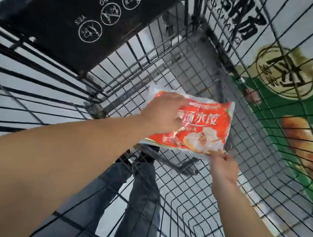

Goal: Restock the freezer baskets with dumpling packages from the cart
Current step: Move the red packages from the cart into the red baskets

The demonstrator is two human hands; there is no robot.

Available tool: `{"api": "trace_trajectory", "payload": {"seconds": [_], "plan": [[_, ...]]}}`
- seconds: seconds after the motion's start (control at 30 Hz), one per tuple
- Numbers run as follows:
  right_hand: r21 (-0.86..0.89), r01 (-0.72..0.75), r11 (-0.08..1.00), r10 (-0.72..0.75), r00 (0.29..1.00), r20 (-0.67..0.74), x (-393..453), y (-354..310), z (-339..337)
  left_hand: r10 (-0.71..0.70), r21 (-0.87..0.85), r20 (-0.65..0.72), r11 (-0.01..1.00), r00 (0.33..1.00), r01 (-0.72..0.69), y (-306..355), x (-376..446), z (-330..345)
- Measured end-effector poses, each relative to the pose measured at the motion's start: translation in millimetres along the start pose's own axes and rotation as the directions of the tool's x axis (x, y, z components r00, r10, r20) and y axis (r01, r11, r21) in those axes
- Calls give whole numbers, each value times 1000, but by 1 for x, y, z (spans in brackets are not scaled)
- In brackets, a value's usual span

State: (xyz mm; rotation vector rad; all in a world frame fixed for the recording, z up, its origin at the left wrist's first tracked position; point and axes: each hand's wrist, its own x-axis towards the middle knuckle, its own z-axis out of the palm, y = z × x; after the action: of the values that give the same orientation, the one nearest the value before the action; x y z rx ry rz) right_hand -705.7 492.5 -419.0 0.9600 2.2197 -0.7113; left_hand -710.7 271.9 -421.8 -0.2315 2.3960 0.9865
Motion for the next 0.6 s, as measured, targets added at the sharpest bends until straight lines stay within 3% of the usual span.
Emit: {"api": "trace_trajectory", "payload": {"seconds": [0.07,0.1,0.2,0.27,0.33,0.43,0.6], "plan": [[-39,-42,998,45,997,68,-1,24,-10,-105,27,-247,993,963,115,-6,-3,4],[-47,-37,998,40,996,81,-1,28,-14,-185,20,-305,980,934,200,-10,-5,3],[72,-15,997,15,1000,6,11,26,-19,-402,-61,-182,915,897,398,-23,-4,3],[239,-63,969,65,998,0,23,19,-19,-462,-123,-75,884,884,451,-26,0,4],[405,-143,903,136,990,46,36,14,-20,-500,-209,-28,850,866,484,-22,5,6],[495,-195,847,147,980,134,45,11,-26,-544,-334,23,786,839,519,-17,12,11],[530,-135,837,89,990,111,35,17,-38,-515,-282,-31,827,856,487,-5,1,7]]}}
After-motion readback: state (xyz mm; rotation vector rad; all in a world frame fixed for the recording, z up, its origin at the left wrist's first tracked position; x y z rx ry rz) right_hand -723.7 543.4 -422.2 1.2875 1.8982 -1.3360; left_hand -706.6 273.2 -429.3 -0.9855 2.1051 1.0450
